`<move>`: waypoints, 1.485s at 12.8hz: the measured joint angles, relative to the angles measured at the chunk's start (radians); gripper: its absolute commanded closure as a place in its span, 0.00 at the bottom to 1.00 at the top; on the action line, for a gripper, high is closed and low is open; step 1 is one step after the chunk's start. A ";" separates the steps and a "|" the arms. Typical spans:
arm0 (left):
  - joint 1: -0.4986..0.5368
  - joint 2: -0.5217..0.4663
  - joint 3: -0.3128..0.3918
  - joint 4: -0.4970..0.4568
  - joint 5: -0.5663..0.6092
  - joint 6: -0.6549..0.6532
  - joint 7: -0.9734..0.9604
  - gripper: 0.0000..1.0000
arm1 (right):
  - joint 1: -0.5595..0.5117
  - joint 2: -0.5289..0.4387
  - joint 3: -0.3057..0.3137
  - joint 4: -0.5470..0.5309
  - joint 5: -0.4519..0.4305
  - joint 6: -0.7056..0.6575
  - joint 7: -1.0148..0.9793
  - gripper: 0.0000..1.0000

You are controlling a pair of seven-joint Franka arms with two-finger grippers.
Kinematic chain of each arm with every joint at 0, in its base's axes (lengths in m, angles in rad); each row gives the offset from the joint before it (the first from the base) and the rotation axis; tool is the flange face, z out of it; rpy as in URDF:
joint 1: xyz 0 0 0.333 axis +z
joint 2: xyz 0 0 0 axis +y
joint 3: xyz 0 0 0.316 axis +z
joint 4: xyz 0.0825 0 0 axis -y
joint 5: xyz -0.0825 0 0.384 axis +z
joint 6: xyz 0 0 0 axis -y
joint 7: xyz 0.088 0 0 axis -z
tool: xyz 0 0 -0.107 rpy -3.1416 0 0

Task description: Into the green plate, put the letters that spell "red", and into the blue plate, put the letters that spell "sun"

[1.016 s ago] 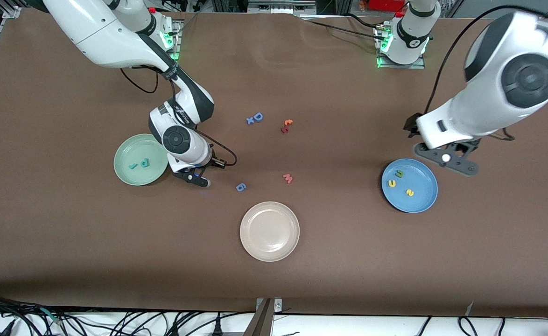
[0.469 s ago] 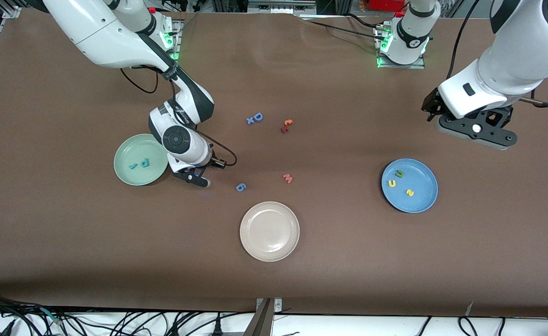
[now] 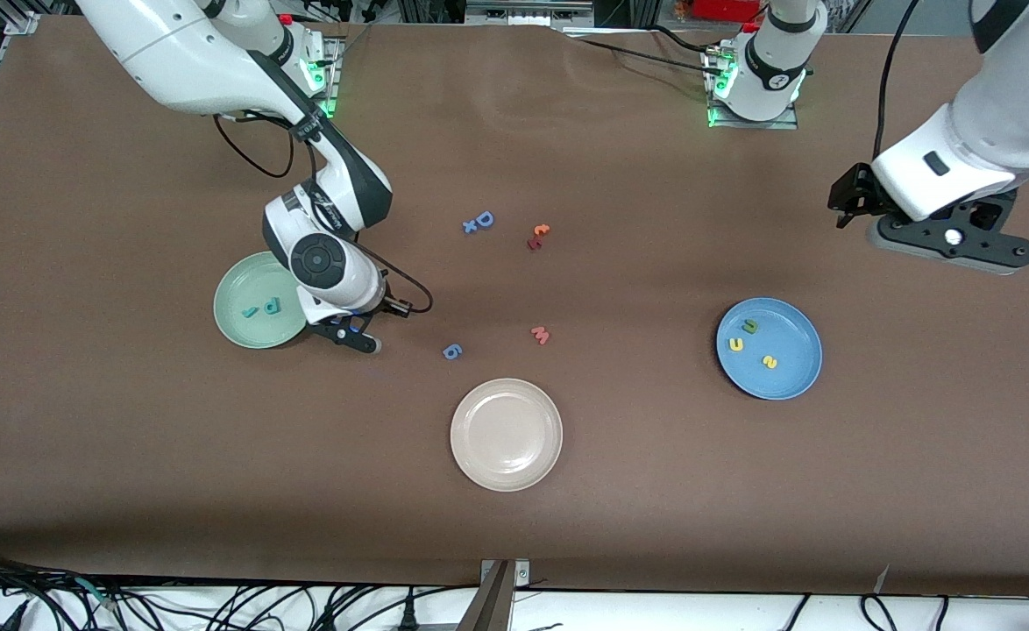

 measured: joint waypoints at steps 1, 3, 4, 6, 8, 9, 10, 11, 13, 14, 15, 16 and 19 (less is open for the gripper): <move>-0.031 -0.018 0.065 -0.002 -0.060 0.000 0.000 0.00 | -0.014 -0.020 -0.002 0.003 0.000 -0.038 -0.031 0.81; -0.101 -0.054 0.203 -0.010 -0.146 -0.001 0.000 0.00 | -0.065 -0.051 -0.007 0.005 0.000 -0.102 -0.133 0.81; -0.113 -0.065 0.241 -0.015 -0.168 -0.002 0.000 0.00 | -0.098 -0.064 -0.008 0.005 0.000 -0.131 -0.195 0.81; -0.114 -0.099 0.259 -0.064 -0.176 0.028 0.000 0.00 | -0.165 -0.084 -0.011 0.005 0.000 -0.172 -0.328 0.81; -0.123 -0.157 0.263 -0.166 -0.176 0.066 -0.001 0.00 | -0.244 -0.088 -0.015 0.004 0.000 -0.192 -0.457 0.81; -0.142 -0.178 0.275 -0.203 -0.176 0.080 -0.001 0.00 | -0.286 -0.086 -0.018 0.001 0.000 -0.196 -0.523 0.81; -0.172 -0.190 0.294 -0.226 -0.176 0.088 -0.001 0.00 | -0.325 -0.078 -0.020 -0.004 0.000 -0.198 -0.579 0.81; -0.199 -0.192 0.310 -0.237 -0.177 0.099 -0.002 0.00 | -0.355 -0.066 -0.021 -0.010 0.000 -0.198 -0.617 0.81; -0.228 -0.176 0.371 -0.249 -0.229 0.124 -0.005 0.00 | -0.368 -0.043 -0.019 -0.029 0.000 -0.197 -0.636 0.80; -0.243 -0.162 0.427 -0.249 -0.278 0.134 -0.001 0.00 | -0.365 -0.035 -0.015 -0.044 0.000 -0.197 -0.636 0.79; -0.247 -0.152 0.461 -0.249 -0.297 0.139 0.003 0.00 | -0.363 -0.031 -0.012 -0.059 0.000 -0.197 -0.636 0.78; -0.247 -0.149 0.470 -0.247 -0.289 0.139 0.005 0.00 | -0.361 -0.030 -0.011 -0.070 0.000 -0.197 -0.636 0.78; -0.272 -0.155 0.456 -0.234 -0.234 0.139 0.001 0.00 | -0.361 -0.030 -0.011 -0.085 0.000 -0.203 -0.636 0.78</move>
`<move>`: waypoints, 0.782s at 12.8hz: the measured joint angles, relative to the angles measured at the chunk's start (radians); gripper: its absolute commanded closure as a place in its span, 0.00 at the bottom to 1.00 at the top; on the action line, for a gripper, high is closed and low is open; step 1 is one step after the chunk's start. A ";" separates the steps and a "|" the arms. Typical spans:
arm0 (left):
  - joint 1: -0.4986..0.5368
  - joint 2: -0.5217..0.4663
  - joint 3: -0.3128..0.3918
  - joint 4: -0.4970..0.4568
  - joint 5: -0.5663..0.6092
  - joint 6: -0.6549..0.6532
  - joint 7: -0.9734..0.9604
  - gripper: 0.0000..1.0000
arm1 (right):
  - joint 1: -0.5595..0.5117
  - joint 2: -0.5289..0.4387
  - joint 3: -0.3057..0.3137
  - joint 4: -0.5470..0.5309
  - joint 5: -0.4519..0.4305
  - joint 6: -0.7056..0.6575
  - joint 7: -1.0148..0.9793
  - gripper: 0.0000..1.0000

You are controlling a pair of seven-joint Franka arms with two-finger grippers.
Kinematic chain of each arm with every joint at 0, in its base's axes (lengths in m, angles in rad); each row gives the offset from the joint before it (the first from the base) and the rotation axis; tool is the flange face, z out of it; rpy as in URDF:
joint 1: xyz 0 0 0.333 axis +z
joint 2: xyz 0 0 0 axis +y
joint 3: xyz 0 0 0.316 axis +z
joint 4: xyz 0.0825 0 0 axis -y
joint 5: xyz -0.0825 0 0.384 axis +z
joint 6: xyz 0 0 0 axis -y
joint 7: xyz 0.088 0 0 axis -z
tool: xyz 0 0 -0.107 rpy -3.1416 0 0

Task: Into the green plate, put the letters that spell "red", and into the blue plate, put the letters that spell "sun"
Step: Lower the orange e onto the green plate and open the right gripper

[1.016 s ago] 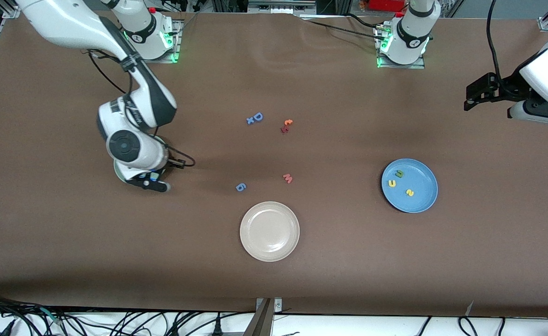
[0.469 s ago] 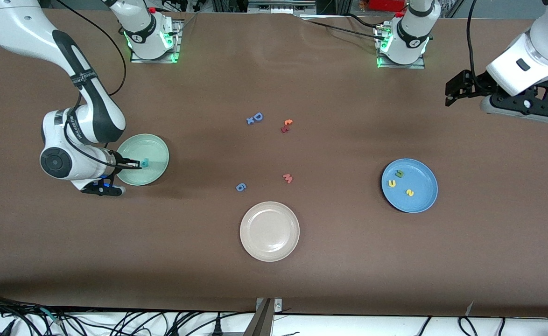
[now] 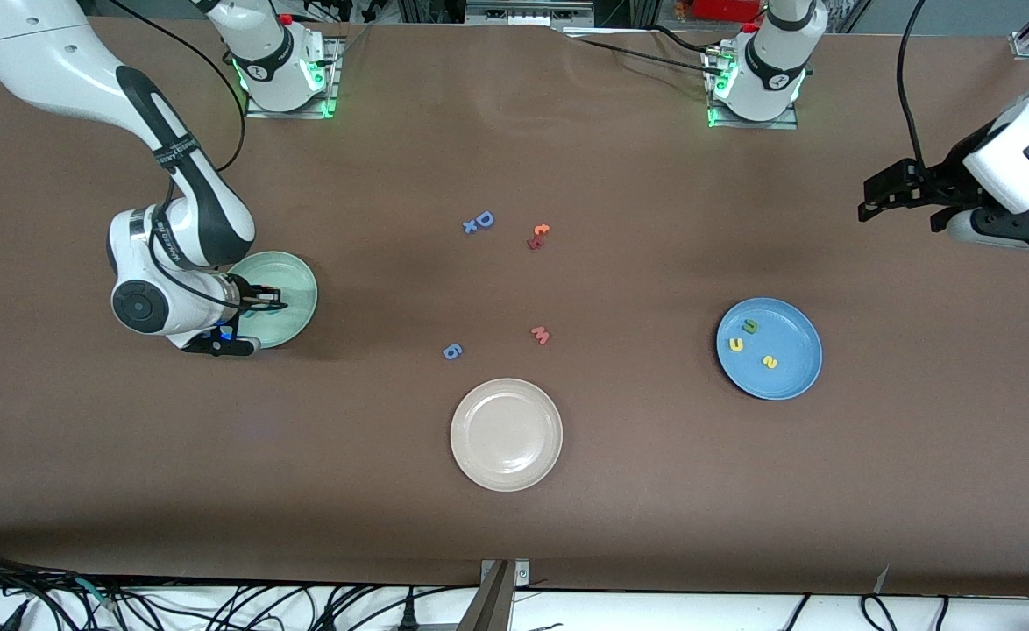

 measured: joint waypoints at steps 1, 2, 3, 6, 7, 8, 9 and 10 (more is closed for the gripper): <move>-0.004 -0.002 -0.002 0.002 0.002 0.000 0.000 0.00 | 0.000 0.000 0.000 -0.008 0.000 -0.006 0.000 0.78; -0.004 -0.002 -0.001 0.003 0.002 0.000 0.000 0.00 | 0.000 0.000 0.000 -0.017 0.000 -0.009 0.000 0.78; -0.004 -0.002 -0.001 0.003 0.003 0.000 0.000 0.00 | 0.000 0.000 0.003 -0.023 0.000 -0.010 0.000 0.77; -0.004 -0.002 0.000 0.003 0.003 -0.001 -0.007 0.00 | 0.003 0.001 0.038 -0.033 0.001 -0.014 0.002 0.65; -0.004 -0.002 0.001 0.003 0.003 -0.001 -0.008 0.00 | 0.005 0.004 0.045 -0.034 0.001 -0.015 0.003 0.38; -0.003 -0.002 0.004 0.006 0.004 -0.001 -0.008 0.00 | 0.005 0.006 0.049 -0.034 0.001 -0.015 0.003 0.06; 0.000 -0.002 0.007 0.013 0.007 -0.001 -0.008 0.00 | 0.005 0.007 0.049 -0.034 0.001 -0.014 0.003 0.01; 0.004 -0.002 0.008 0.019 0.020 -0.001 -0.008 0.00 | 0.004 0.007 0.049 -0.030 0.001 -0.012 0.003 0.01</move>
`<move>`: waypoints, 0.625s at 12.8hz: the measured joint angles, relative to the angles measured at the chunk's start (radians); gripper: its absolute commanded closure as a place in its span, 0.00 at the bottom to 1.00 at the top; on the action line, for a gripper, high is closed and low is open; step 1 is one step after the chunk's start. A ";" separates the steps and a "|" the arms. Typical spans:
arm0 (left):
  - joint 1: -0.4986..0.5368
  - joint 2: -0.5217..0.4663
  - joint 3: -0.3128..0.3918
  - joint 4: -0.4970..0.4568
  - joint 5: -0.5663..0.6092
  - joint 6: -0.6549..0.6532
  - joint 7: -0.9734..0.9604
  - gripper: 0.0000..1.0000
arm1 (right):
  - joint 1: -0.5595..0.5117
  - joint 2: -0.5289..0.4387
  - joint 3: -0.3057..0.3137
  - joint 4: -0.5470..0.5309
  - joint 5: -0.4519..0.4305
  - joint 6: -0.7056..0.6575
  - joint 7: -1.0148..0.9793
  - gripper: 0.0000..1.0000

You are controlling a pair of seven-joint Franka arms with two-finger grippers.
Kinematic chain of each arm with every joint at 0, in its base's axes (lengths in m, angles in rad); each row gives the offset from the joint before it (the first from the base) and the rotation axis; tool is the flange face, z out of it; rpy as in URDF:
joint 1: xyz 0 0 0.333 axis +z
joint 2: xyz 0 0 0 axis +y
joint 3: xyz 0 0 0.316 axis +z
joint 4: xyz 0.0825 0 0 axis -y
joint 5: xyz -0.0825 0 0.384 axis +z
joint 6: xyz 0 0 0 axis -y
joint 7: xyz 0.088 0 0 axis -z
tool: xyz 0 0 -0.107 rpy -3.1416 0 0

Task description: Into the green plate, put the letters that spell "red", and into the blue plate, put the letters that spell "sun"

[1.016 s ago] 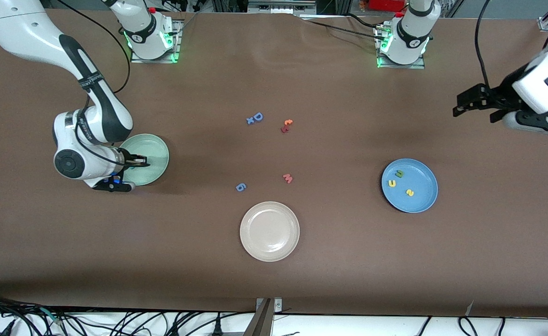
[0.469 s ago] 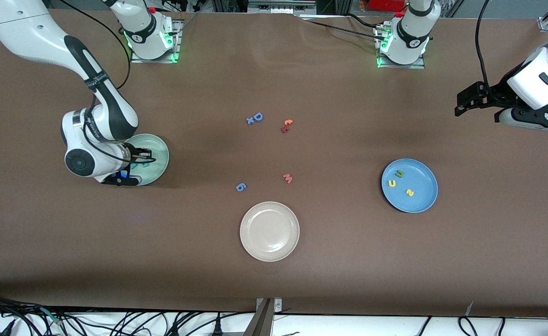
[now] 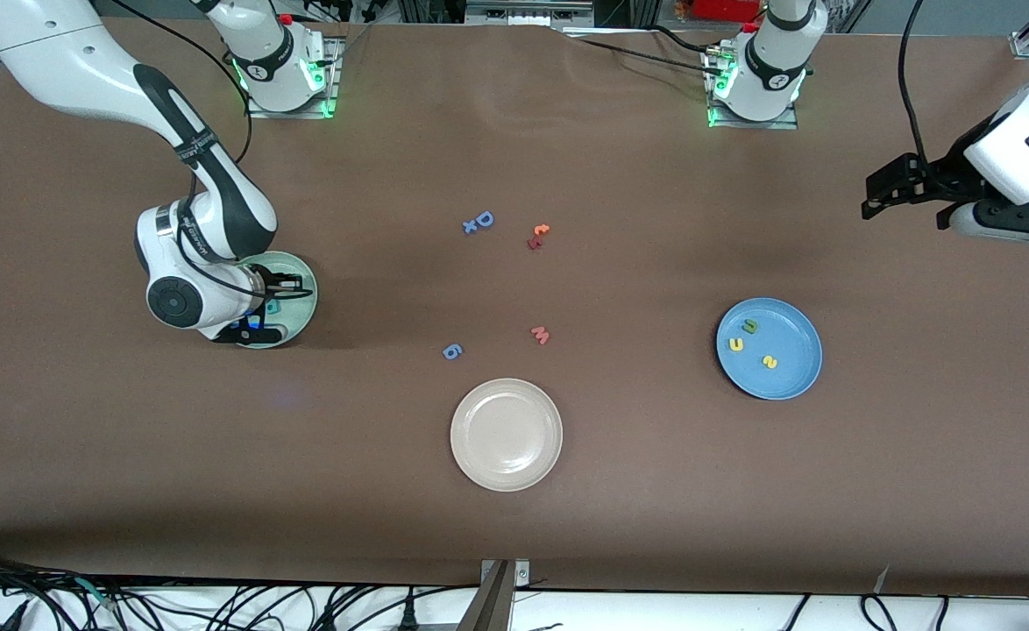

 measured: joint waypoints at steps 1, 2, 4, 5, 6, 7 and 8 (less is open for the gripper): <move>0.004 0.000 0.001 0.002 0.015 0.000 0.000 0.00 | 0.000 -0.001 0.000 0.013 0.000 0.002 0.000 0.01; 0.007 0.001 0.002 0.002 0.029 0.000 0.002 0.00 | 0.000 -0.002 0.000 0.038 0.000 0.002 0.000 0.01; 0.008 0.001 0.001 0.002 0.061 0.000 0.012 0.00 | -0.001 -0.015 0.000 0.107 0.000 0.003 0.000 0.01; 0.011 0.001 0.001 0.002 0.062 0.000 0.027 0.00 | -0.001 -0.028 0.000 0.138 0.000 0.002 0.000 0.01; 0.018 0.002 0.002 0.002 0.062 0.000 0.044 0.00 | -0.001 -0.044 0.001 0.168 0.000 0.001 0.000 0.01; 0.025 0.002 0.002 0.002 0.062 0.000 0.053 0.00 | -0.001 -0.061 0.002 0.193 0.000 -0.003 -0.001 0.01; 0.028 0.002 0.002 0.002 0.062 0.000 0.059 0.00 | -0.001 -0.079 0.003 0.221 0.000 -0.028 -0.001 0.01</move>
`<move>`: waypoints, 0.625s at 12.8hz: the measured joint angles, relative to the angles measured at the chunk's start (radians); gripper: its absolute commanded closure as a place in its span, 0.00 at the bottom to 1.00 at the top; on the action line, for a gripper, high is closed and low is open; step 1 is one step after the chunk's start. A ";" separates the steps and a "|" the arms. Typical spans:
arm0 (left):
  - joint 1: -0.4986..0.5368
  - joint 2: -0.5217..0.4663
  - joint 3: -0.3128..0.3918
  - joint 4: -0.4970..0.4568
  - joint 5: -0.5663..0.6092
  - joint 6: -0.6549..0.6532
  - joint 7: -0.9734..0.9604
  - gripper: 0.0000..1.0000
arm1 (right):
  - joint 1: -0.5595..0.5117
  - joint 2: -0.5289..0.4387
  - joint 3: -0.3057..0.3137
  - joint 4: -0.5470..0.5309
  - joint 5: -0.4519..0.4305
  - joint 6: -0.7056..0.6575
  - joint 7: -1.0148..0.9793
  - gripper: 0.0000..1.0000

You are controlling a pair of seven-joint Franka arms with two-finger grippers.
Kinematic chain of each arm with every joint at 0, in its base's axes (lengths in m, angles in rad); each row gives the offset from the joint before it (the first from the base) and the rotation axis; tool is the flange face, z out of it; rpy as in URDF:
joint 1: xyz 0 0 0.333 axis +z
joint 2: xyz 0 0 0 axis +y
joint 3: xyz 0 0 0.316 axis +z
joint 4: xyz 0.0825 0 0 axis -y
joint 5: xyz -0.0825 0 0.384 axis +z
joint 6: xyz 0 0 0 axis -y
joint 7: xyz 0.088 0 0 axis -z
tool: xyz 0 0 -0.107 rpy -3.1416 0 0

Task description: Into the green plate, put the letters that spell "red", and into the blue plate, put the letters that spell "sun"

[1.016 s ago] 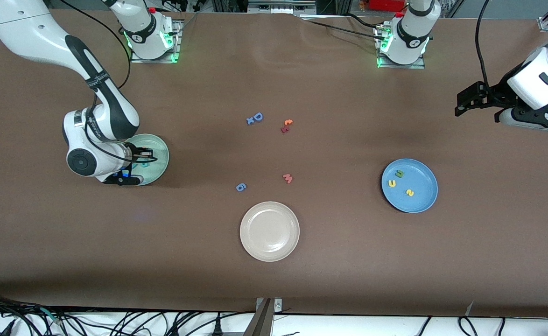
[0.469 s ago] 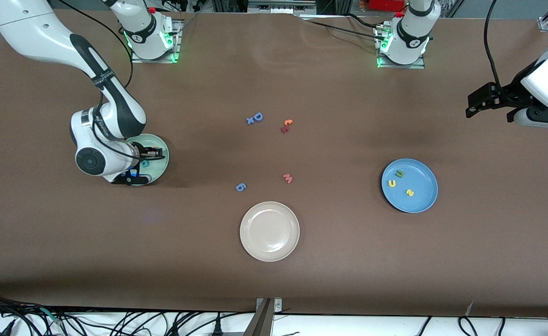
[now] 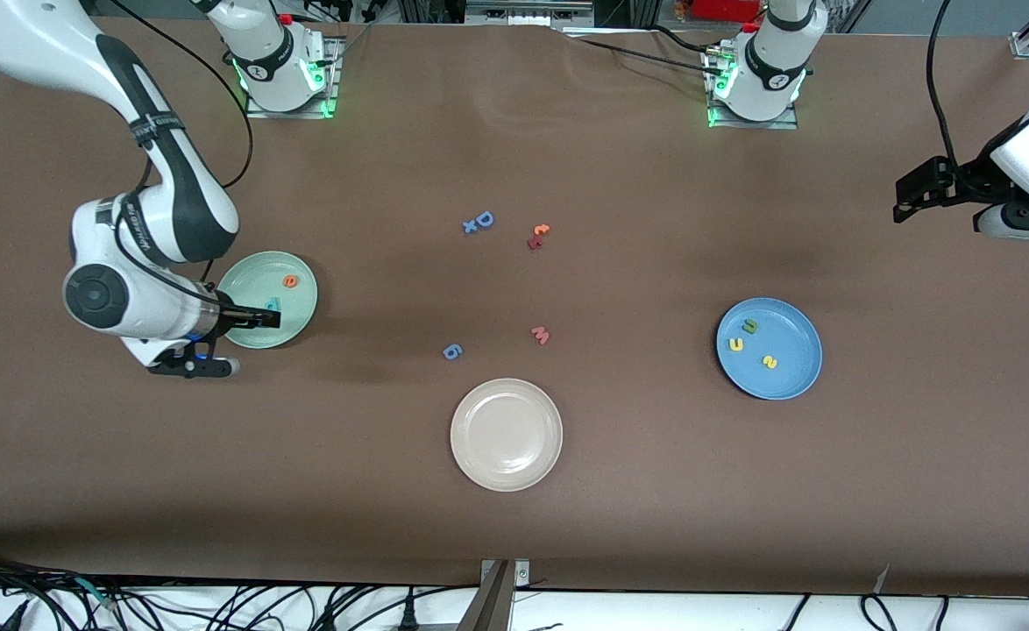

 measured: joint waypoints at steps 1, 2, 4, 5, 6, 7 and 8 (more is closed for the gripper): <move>0.001 0.000 0.000 0.000 0.000 0.000 0.004 0.00 | 0.000 -0.015 0.001 0.035 0.000 -0.048 0.000 0.00; 0.001 0.000 -0.001 0.000 0.000 0.000 0.005 0.00 | 0.000 -0.026 0.001 0.078 0.000 -0.110 0.000 0.00; 0.001 0.001 -0.003 0.000 0.000 0.000 0.006 0.00 | 0.000 -0.037 0.001 0.181 0.000 -0.223 -0.001 0.00; 0.001 0.001 -0.004 0.000 0.000 0.000 0.006 0.00 | 0.000 -0.040 0.001 0.219 0.000 -0.253 -0.002 0.00; 0.001 0.001 -0.004 0.000 0.000 0.000 0.006 0.00 | 0.000 -0.040 0.001 0.244 0.000 -0.268 -0.003 0.00; 0.001 0.001 -0.005 0.000 0.000 0.000 0.006 0.00 | 0.000 -0.040 0.001 0.255 0.000 -0.273 -0.003 0.00; 0.001 0.001 -0.005 0.000 0.000 0.000 0.006 0.00 | 0.000 -0.040 0.001 0.262 0.000 -0.273 -0.003 0.00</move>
